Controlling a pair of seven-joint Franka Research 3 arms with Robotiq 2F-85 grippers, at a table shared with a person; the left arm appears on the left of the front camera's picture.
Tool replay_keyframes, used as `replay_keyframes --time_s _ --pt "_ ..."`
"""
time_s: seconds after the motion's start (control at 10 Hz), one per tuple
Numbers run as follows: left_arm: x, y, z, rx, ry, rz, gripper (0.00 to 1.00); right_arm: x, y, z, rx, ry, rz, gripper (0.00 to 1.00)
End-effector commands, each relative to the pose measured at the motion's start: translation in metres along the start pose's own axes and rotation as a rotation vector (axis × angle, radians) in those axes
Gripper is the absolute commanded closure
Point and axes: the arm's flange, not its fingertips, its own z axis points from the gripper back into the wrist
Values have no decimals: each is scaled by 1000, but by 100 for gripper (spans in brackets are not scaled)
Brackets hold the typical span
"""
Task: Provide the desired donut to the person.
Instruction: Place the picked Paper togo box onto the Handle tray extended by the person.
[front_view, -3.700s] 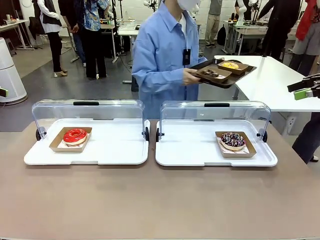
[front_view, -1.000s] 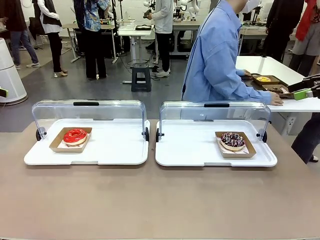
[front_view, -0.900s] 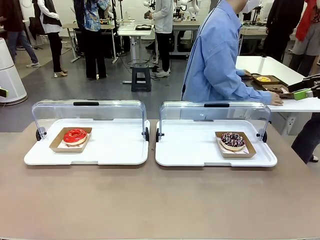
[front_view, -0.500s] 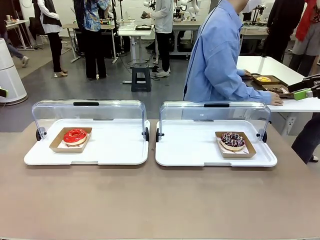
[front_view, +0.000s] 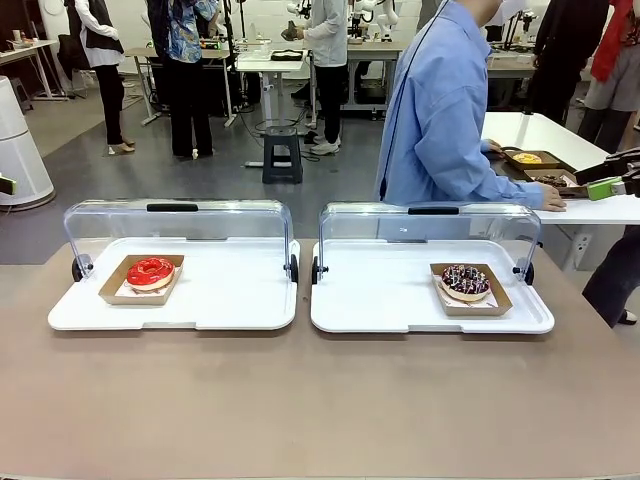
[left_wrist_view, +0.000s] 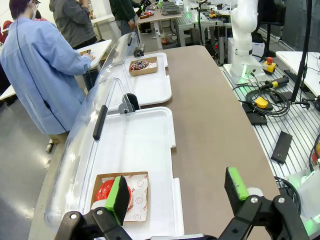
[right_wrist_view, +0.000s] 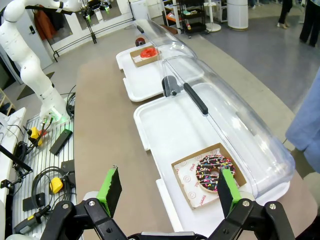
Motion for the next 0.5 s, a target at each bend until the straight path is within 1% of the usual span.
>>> replay_keyframes --time_s 0.0,0.4 --pt "2 -1 2 -1 -2 -2 0 -2 2 -2 7 7 -5 0" --pt "2 -1 2 -1 -2 -2 0 -2 2 -2 7 7 -5 0"
